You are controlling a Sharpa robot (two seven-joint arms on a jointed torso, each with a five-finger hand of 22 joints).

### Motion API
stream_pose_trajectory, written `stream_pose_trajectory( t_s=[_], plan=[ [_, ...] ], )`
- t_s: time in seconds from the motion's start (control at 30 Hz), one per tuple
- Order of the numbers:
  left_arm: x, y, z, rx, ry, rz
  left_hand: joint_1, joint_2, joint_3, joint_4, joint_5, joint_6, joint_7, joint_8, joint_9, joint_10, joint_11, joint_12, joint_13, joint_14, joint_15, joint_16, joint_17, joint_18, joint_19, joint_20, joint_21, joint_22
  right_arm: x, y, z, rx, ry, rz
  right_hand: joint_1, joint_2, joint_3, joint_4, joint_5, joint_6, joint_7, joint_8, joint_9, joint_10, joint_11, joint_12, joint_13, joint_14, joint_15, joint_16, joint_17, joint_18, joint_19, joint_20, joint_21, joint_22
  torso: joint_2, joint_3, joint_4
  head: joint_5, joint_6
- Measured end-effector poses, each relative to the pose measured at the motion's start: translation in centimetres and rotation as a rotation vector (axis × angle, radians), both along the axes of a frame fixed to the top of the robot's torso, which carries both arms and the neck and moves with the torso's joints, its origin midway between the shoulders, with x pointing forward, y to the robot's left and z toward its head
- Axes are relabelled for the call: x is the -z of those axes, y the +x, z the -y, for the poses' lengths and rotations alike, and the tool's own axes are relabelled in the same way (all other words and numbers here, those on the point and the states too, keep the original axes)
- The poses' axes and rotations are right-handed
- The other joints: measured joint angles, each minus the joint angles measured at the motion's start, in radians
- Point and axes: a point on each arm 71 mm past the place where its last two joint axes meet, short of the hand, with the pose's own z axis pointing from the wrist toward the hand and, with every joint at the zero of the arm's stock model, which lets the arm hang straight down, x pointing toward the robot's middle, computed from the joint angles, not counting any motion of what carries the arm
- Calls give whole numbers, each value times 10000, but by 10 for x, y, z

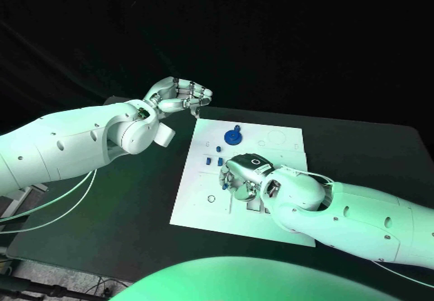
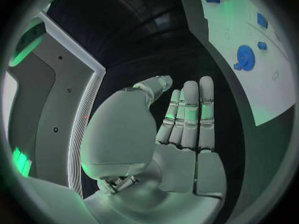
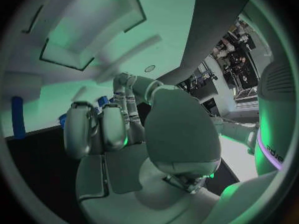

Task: Assemble the parts on the task board

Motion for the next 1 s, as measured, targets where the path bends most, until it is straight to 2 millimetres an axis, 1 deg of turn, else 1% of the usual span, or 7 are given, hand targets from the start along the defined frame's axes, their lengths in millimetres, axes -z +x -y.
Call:
stream_pose_trajectory(
  t_s=[0.27,0.33,0.43,0.57,0.67,0.83,1.0],
  plan=[
    [0,0,0,6,5,-14,0,0,0,0,0,0,0,0,0,0,0,0,0,0,0,0,0,1,0,0,0,0,1,0,-1,6,-9,4,-56,4,28,-29,1,-2,-2,-7,0,2,-2,-8,6,0,0,0,0,0,0,0,0,0,1,7,-1,2,0],
    [0,0,0,9,7,-18,0,0,0,0,0,0,0,0,0,0,0,0,0,0,0,0,1,1,0,0,0,0,1,1,-2,5,-17,2,-109,28,28,-29,23,-94,84,-10,-1,15,-15,-10,15,0,0,0,-15,0,0,0,-21,0,1,7,-2,-7,0],
    [0,0,0,14,9,-27,0,0,0,0,0,0,0,0,0,-21,-21,0,1,0,0,0,1,1,0,0,0,0,3,1,-3,10,-57,-45,-514,-36,-166,34,365,-581,214,-264,-20,-9,10,-15,150,0,0,0,-63,1,-67,67,-120,3,-1,7,-2,-12,0],
    [0,0,0,23,13,-40,0,0,0,0,0,0,0,0,0,-36,-36,0,-7,0,0,0,-7,1,0,0,0,0,4,0,-4,17,-54,-89,-804,-305,-501,139,388,-1224,246,-695,-202,-280,132,-166,116,-1,75,0,-127,1,-126,127,-199,7,-2,12,-3,-20,0],
    [0,0,0,27,17,-49,0,0,0,0,0,0,0,0,0,-35,-36,0,-9,0,0,0,-9,0,0,0,0,0,4,1,-3,42,-36,-112,-807,-449,-557,164,388,-1449,258,-849,-250,-405,149,-254,108,-1,75,40,-146,1,-127,126,-244,8,-5,12,-5,-28,0],
    [0,0,0,37,20,-62,0,0,0,0,0,0,0,0,0,-35,-36,0,-9,0,0,0,-9,0,0,0,0,0,4,0,6,156,-14,-138,-772,-484,-596,180,388,-1476,258,-864,-255,-420,163,-257,99,-1,75,40,-169,1,-127,126,-289,7,-10,13,-7,-25,0],
    [0,0,-1,26,32,-76,0,0,1,-57,0,0,0,0,-9,-71,-1,0,-8,-36,-37,0,-9,1,0,0,0,0,-1,1,24,420,46,-34,-772,-484,-596,180,388,-1530,269,-899,-261,-490,163,-304,99,31,107,40,-217,1,-163,163,-329,6,-17,13,-14,-22,0]
  ],
)
